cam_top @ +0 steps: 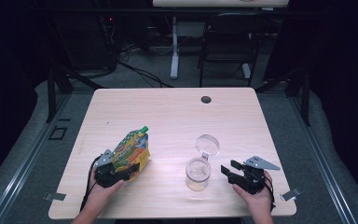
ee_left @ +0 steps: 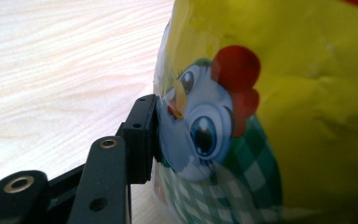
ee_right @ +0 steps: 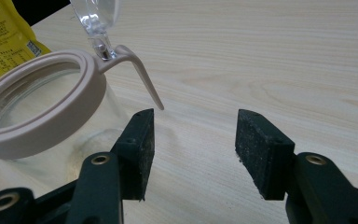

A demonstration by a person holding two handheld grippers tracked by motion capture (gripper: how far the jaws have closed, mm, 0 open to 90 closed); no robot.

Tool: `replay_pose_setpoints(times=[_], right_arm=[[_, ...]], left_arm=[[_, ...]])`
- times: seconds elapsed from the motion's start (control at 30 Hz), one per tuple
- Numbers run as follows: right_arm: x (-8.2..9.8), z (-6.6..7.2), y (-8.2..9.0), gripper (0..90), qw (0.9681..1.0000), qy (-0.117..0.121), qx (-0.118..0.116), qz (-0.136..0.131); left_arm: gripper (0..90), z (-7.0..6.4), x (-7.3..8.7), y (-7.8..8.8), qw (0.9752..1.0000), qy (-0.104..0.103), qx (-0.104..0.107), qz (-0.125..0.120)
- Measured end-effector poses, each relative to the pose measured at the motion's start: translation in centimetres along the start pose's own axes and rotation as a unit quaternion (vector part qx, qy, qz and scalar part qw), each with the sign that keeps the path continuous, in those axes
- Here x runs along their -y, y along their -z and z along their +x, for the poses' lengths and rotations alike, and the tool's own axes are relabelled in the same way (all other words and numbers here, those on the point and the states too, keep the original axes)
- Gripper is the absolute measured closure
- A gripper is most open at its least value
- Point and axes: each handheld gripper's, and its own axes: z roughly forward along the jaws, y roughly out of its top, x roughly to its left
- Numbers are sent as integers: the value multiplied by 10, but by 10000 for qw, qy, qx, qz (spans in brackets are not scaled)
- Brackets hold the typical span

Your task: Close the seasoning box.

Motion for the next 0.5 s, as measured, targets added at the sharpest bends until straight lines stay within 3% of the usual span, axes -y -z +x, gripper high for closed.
replay_pose_setpoints(times=[0.17, 0.4, 0.5], right_arm=[[0, 2, 0, 440, 10000, 55, 0, -39], [-2, 4, 1, 395, 9998, 72, -93, -166], [-2, 8, -1, 380, 9996, 200, -156, -127]], left_arm=[[544, -5, -4, 8, 9998, -168, -50, 2], [545, -7, -6, 13, 9998, -162, -61, -73], [545, -8, -7, 15, 9998, -166, -99, -62]])
